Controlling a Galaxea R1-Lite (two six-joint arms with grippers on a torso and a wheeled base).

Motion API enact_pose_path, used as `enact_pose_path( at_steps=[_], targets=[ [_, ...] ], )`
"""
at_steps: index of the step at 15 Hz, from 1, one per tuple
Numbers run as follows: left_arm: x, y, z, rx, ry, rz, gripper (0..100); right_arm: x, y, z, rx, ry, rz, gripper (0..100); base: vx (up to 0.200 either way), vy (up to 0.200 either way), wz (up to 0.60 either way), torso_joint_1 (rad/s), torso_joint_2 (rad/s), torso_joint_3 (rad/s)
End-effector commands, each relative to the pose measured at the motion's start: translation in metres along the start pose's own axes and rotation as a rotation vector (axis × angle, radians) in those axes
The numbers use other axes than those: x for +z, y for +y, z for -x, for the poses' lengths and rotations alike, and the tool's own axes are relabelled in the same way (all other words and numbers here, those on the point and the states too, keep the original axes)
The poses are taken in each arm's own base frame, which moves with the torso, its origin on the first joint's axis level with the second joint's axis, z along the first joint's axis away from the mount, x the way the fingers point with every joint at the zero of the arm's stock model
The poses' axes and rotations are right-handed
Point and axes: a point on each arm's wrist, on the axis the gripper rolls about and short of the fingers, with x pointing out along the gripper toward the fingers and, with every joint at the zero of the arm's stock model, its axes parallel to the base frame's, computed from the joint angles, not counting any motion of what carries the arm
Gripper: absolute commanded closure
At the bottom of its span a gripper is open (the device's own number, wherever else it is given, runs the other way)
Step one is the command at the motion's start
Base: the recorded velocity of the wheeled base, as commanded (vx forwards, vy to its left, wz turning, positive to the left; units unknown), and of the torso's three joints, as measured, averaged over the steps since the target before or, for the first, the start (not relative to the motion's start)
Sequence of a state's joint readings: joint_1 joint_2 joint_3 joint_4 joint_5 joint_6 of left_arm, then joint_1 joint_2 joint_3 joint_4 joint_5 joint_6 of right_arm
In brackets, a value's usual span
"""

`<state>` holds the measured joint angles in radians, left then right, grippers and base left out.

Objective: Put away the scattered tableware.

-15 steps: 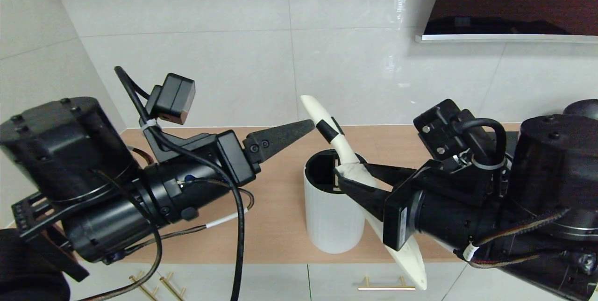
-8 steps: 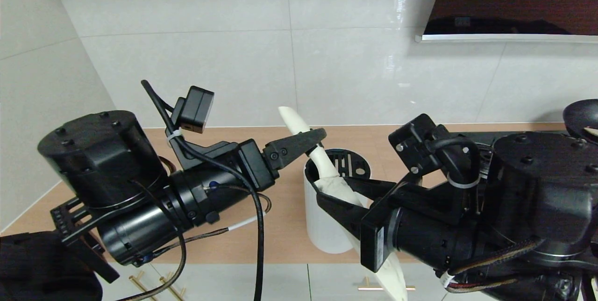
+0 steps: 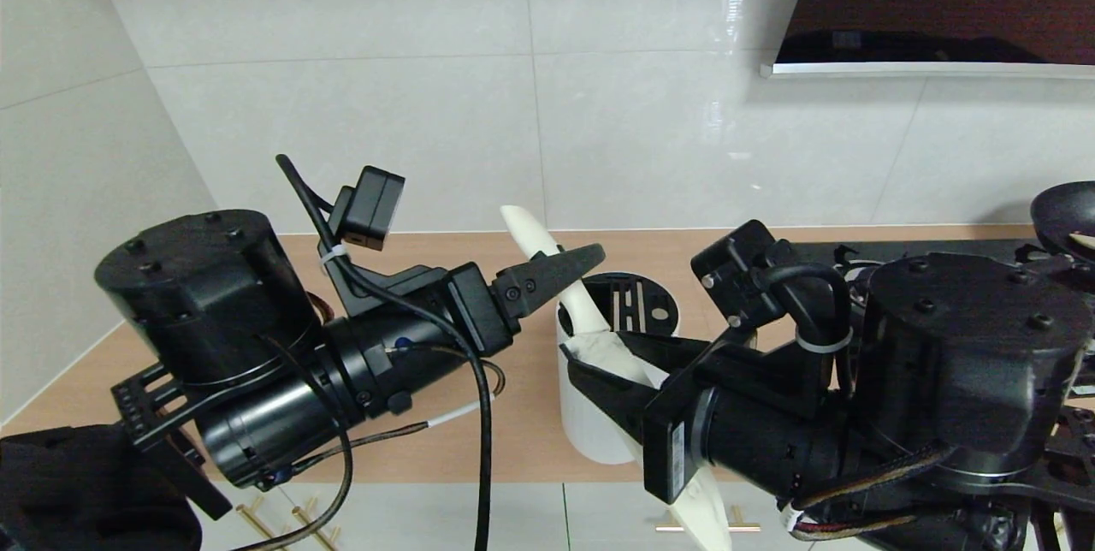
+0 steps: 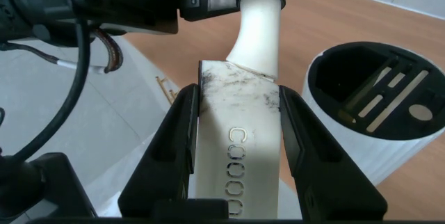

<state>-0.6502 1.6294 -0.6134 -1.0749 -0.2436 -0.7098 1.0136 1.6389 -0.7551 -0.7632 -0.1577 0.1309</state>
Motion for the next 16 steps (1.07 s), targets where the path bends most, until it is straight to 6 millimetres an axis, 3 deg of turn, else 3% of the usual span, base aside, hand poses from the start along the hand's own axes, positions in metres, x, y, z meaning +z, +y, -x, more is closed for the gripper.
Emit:
enact_pose_path(
  at_steps=[1,5,6,16],
  targets=[
    [-0.0002,0.0002,-0.0003,0.000,0.001,0.001,0,-0.0015,0.0002,-0.0017,-0.001,0.005,0.001,100,0.000,0.000,0.00,0.000,0.00,0.000],
    [-0.0015,-0.0007,-0.0009,-0.001,0.004,0.000,0,-0.0024,0.0034,-0.0010,0.002,0.007,0.003,100,0.000,0.000,0.00,0.000,0.00,0.000],
    [-0.0014,-0.0005,-0.0013,0.002,0.001,0.000,100,-0.0025,0.0047,-0.0008,0.007,0.007,0.004,100,0.000,0.000,0.00,0.000,0.00,0.000],
    [-0.0011,0.0001,-0.0021,0.003,0.000,0.000,100,-0.0024,0.0041,-0.0013,-0.024,0.003,0.004,100,0.000,0.000,0.00,0.000,0.00,0.000]
  ],
)
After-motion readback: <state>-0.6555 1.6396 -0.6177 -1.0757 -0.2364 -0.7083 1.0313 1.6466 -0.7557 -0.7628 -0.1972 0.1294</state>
